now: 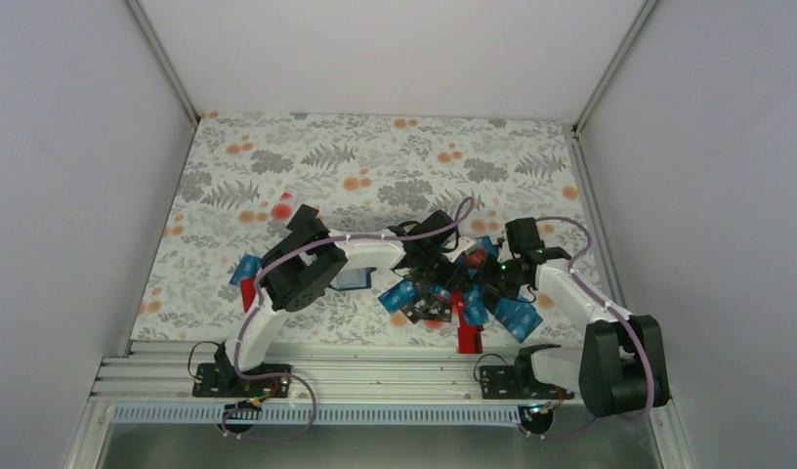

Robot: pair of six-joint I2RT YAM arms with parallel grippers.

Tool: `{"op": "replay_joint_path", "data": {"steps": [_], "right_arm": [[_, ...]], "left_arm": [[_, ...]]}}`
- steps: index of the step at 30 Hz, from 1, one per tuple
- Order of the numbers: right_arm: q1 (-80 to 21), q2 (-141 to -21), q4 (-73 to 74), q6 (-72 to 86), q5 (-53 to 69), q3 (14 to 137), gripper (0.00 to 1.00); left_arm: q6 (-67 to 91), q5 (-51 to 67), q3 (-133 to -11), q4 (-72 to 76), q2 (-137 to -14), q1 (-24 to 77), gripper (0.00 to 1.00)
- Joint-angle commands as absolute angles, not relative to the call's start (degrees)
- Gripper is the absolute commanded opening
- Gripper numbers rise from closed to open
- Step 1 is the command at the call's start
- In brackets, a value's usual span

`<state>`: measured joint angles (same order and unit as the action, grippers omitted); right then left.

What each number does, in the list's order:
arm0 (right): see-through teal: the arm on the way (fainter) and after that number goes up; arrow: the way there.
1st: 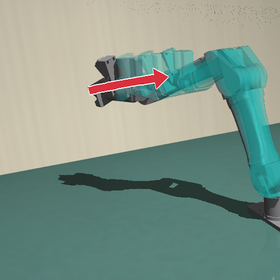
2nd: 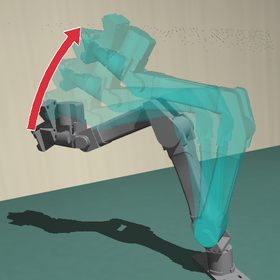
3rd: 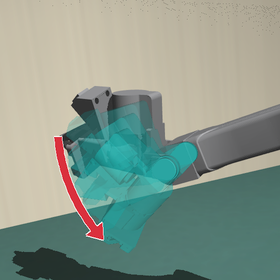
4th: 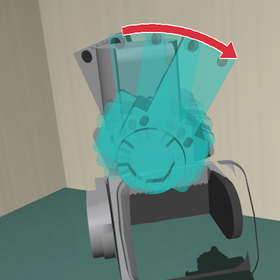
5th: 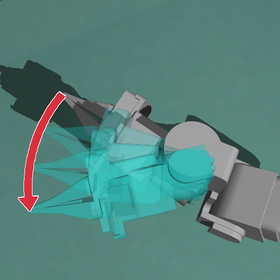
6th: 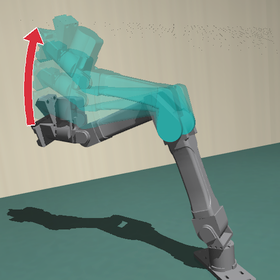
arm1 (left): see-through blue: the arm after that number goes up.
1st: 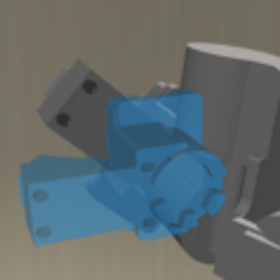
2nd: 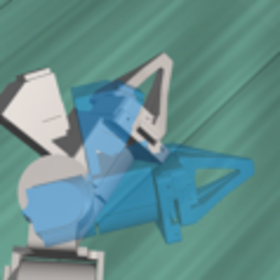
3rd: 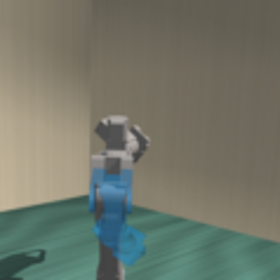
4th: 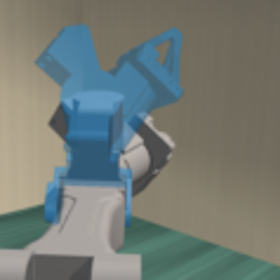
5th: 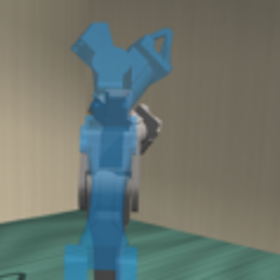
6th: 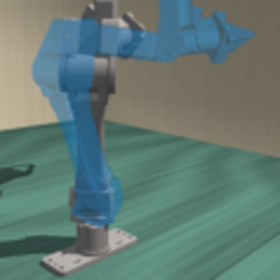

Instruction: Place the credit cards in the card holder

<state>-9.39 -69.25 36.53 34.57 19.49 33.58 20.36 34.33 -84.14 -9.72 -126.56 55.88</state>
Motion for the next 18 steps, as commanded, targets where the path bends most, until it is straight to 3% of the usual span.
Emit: {"op": "replay_joint_path", "data": {"steps": [1,9,18], "right_arm": [[-11.15,-69.08,38.41,31.35,25.23,34.71,0.26],[-11.32,-69.43,38.9,31.37,23.42,34.7,0.05],[-11.32,-67.61,40.03,30.54,24.39,38.47,0.04]], "left_arm": [[21.27,29.98,-84.24,-8.79,-130.7,56.09,0.31],[22.33,30.17,-82.44,-7.33,-128.52,55.83,0.31],[25.06,27.6,-75.34,-5.83,-117.19,53.63,0.31]]}}
